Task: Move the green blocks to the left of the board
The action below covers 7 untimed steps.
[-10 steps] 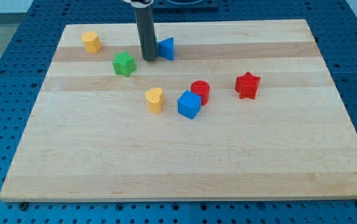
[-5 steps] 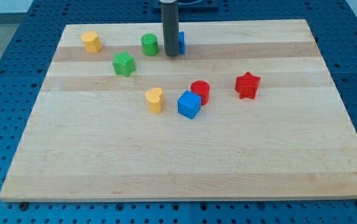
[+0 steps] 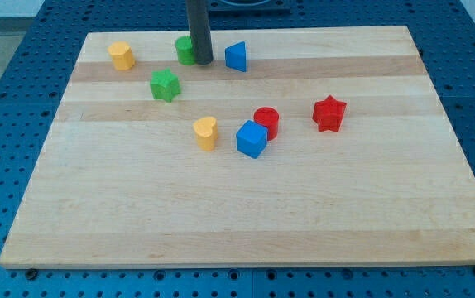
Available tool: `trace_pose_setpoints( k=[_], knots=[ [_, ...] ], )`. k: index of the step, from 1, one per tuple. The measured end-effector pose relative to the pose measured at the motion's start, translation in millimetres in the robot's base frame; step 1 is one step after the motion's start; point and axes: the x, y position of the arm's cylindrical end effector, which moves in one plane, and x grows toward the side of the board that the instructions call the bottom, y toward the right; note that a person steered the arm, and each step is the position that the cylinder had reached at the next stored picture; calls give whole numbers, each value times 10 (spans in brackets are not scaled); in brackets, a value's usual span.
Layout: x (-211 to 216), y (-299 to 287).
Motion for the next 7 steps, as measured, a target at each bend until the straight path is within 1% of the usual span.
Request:
trace_pose_setpoints(
  k=[2, 3, 4, 5, 6, 7],
  knots=[
    [-362, -65],
    [-565, -194],
    [-660, -351],
    [-582, -443],
    [-377, -412],
    [26, -412]
  ],
)
